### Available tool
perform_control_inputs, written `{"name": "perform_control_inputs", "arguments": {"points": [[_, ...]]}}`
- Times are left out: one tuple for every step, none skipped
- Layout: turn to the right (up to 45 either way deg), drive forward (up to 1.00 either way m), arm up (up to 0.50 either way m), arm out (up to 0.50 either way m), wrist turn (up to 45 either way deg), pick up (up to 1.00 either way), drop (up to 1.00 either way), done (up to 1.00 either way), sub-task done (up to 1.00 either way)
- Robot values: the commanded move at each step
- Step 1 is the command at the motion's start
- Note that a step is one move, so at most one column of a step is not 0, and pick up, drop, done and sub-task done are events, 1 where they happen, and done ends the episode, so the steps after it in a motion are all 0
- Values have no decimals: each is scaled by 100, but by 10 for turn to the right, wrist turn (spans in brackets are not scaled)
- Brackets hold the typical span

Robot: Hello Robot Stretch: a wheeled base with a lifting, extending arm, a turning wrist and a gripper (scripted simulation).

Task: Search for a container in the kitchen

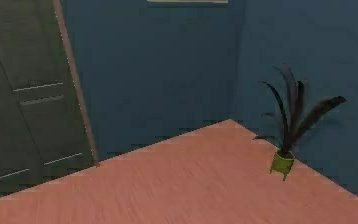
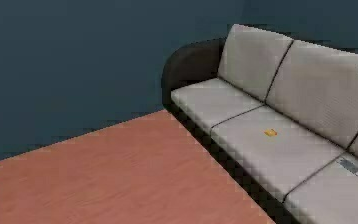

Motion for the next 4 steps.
{"name": "perform_control_inputs", "arguments": {"points": [[-450,0,0,0,0,0,0,0,0],[-450,0,0,0,0,0,0,0,0],[-450,0,0,0,0,0,0,0,0],[-90,0,0,0,0,0,0,0,0]]}}
